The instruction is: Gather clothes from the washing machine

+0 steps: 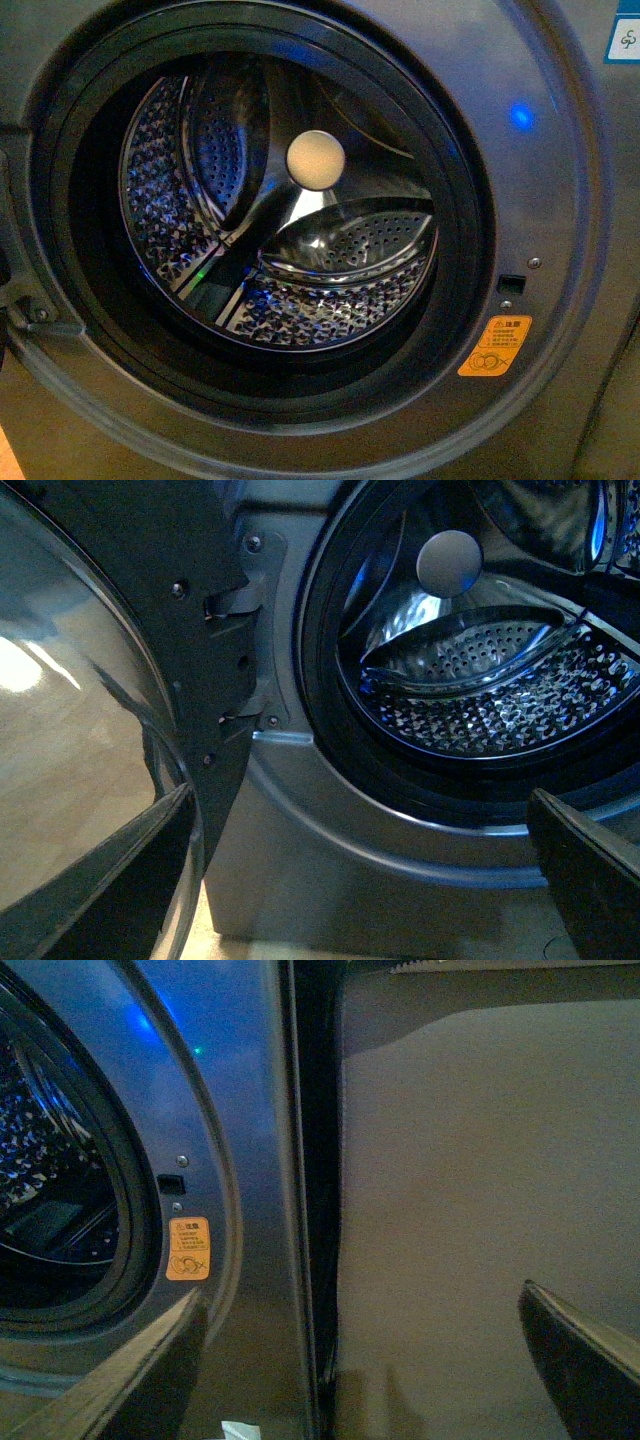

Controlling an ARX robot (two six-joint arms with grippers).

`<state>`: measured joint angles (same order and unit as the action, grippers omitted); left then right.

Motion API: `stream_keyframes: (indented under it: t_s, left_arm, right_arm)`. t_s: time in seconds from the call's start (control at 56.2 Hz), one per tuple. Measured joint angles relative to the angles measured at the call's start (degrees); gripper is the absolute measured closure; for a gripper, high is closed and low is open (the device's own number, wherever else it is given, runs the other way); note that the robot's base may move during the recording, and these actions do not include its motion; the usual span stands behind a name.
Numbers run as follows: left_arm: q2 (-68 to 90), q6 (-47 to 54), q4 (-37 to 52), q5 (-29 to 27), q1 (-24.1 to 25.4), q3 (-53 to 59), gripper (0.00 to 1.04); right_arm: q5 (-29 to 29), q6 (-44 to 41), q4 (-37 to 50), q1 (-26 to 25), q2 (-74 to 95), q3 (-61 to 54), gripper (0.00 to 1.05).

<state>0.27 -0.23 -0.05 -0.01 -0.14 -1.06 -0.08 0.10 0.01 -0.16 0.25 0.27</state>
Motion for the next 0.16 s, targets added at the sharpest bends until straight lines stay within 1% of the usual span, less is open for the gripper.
stream_keyframes:
  t_s: [0.036,0.053,0.107,0.16]
  left_arm:
    - [0.00,0.00,0.00,0.00,0.00,0.00,0.07]
    - [0.00,0.00,0.00,0.00,0.00,0.00,0.07]
    - [0.00,0.00,0.00,0.00,0.00,0.00,0.07]
    - [0.00,0.00,0.00,0.00,0.00,0.00,0.07]
  right_arm:
    - [0.00,0.04,0.00,0.00,0.00,0.00,0.06]
    - [0.00,0.04,0.00,0.00,0.00,0.00,0.06]
    - [0.00,0.04,0.00,0.00,0.00,0.00,0.08]
    - [0.00,0.04,0.00,0.00,0.00,0.00,0.07]
